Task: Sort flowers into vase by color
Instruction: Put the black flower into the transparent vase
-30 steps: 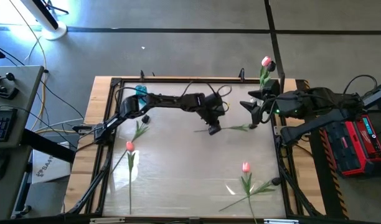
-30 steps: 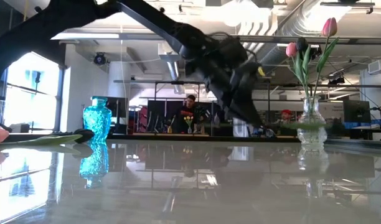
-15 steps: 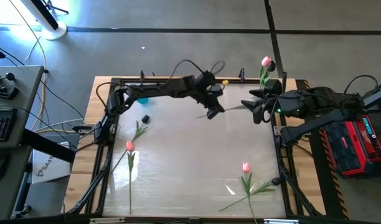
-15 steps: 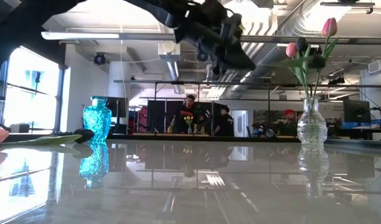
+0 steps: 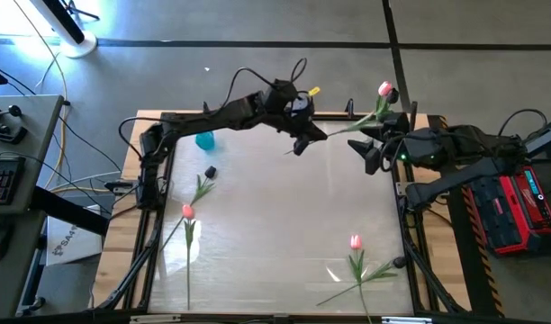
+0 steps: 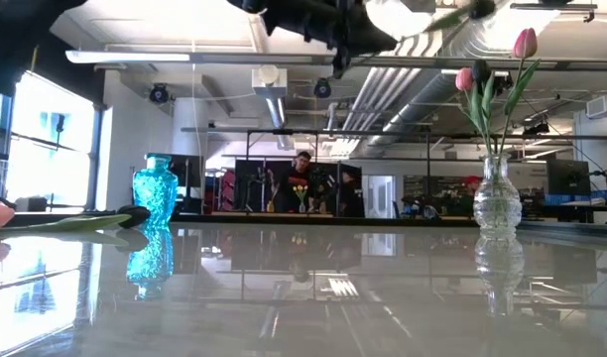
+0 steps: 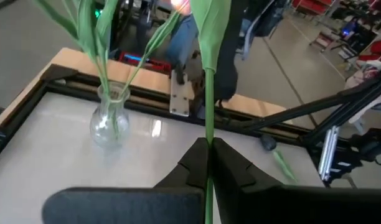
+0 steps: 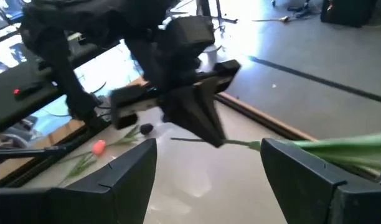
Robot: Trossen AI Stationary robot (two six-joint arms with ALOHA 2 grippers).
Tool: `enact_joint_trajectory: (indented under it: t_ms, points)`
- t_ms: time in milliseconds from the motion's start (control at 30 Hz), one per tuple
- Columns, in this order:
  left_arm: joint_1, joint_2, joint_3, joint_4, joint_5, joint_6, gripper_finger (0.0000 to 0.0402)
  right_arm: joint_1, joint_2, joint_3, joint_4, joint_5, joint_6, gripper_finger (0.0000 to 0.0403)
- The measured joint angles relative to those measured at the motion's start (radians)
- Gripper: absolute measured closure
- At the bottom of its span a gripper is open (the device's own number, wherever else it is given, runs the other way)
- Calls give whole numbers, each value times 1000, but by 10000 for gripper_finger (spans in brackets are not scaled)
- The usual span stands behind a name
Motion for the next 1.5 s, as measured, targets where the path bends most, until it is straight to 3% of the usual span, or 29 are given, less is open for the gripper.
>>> enact_joint_trajectory:
  t_ms: [233,367,600,700,767,900,1100,1267,1500]
  points:
    - [-3,-30,0,35,2,-25,401,-10,0,0,5,32,-69,128]
    - [-4,-44,0,65,-4,-47,401,-10,0,0,54,-17,-57,128]
    - [-3,-58,0,138,-123,-130,401,-16,15,-1,56,26,-38,128]
    - [-3,-68,0,185,-79,-131,401,-29,22,-12,78,118,57,128]
    - [-4,-68,0,222,-30,-135,401,-38,22,-15,116,125,56,128]
    - [-6,-69,0,281,49,-156,401,-51,28,-15,189,149,-6,128]
    - [-14,-73,0,293,80,-131,401,-67,26,-15,321,167,-129,131]
    - [-17,-73,0,287,109,-111,401,-82,27,-15,327,160,-145,180]
    - [-17,-72,0,265,108,-97,401,-82,27,-15,320,141,-175,335]
